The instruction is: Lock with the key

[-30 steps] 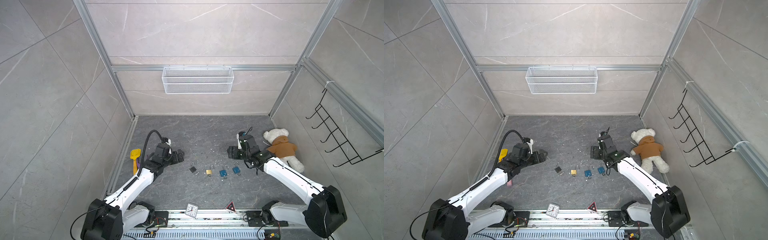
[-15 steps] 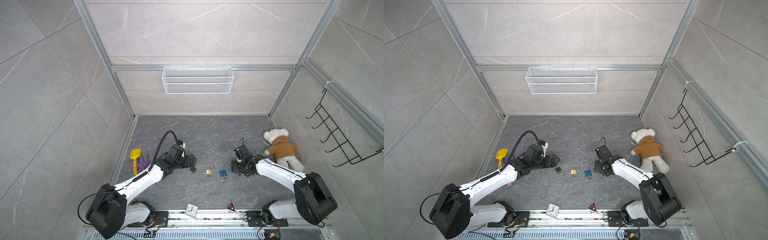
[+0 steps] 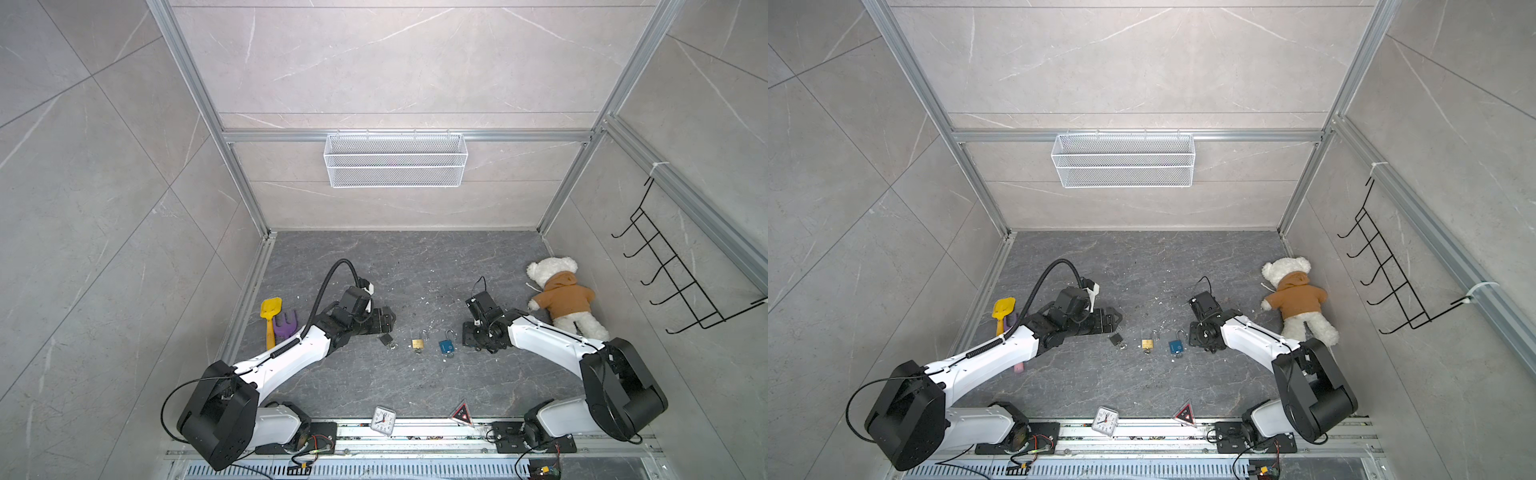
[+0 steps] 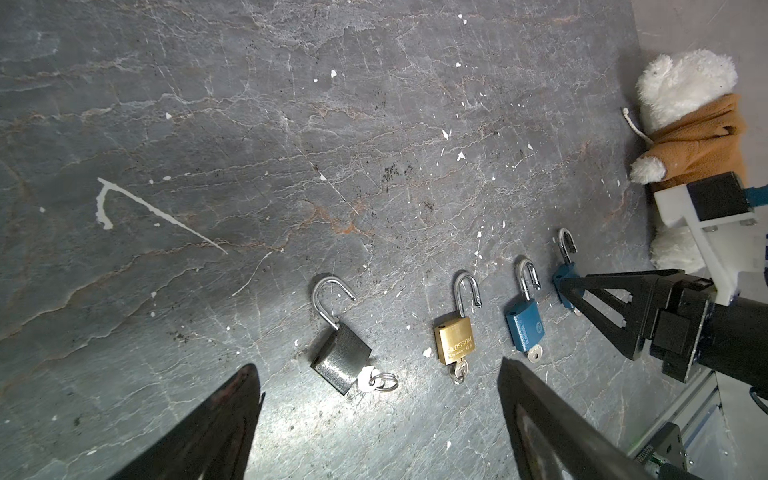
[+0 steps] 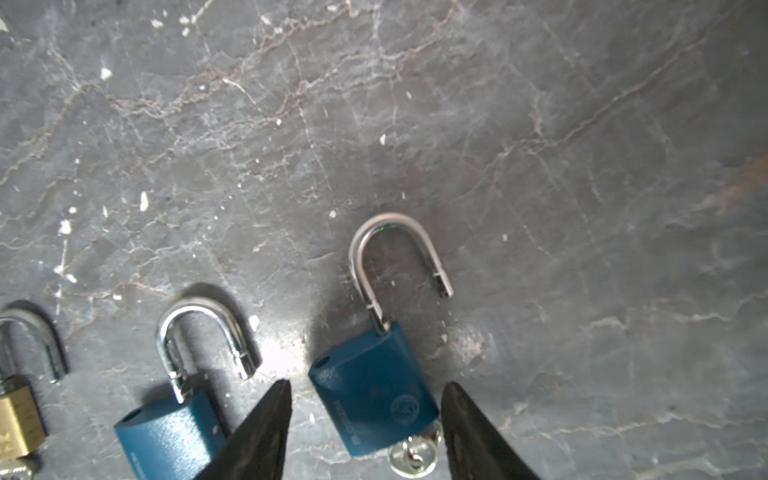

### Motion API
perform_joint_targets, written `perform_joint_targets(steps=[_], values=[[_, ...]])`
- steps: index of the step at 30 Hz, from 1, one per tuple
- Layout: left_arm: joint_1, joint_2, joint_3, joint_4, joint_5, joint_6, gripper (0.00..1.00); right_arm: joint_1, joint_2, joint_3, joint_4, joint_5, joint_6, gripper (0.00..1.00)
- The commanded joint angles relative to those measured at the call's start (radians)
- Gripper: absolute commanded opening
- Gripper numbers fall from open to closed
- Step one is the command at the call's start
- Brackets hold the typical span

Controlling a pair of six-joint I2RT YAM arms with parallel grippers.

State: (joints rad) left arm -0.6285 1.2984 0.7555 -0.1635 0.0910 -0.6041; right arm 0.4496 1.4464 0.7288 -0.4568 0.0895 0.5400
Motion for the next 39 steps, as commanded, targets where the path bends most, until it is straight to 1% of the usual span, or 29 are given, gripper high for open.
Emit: perform_joint_targets(steps=[1, 12, 19, 25, 39], values=[[-0.004, 0.003, 0.037, 0.023, 0.027, 0.008, 0.91, 0.003, 0.022, 0.0, -0.007, 0.009, 0.029, 0.6], [-0.01, 0.002, 0.024, 0.031, 0.032, 0.008, 0.9, 0.019, 0.056, 0.012, 0.017, -0.021, 0.04, 0.55], [-0.014, 0.014, 0.024, 0.04, 0.041, 0.014, 0.89, 0.047, 0.078, 0.029, 0.008, 0.014, 0.054, 0.55], [-0.022, 0.022, 0.018, 0.045, 0.041, 0.016, 0.89, 0.05, 0.089, 0.039, -0.007, 0.052, 0.047, 0.55], [-0.039, 0.047, 0.018, 0.054, 0.046, 0.019, 0.88, 0.052, 0.135, 0.087, -0.053, 0.067, 0.001, 0.55]])
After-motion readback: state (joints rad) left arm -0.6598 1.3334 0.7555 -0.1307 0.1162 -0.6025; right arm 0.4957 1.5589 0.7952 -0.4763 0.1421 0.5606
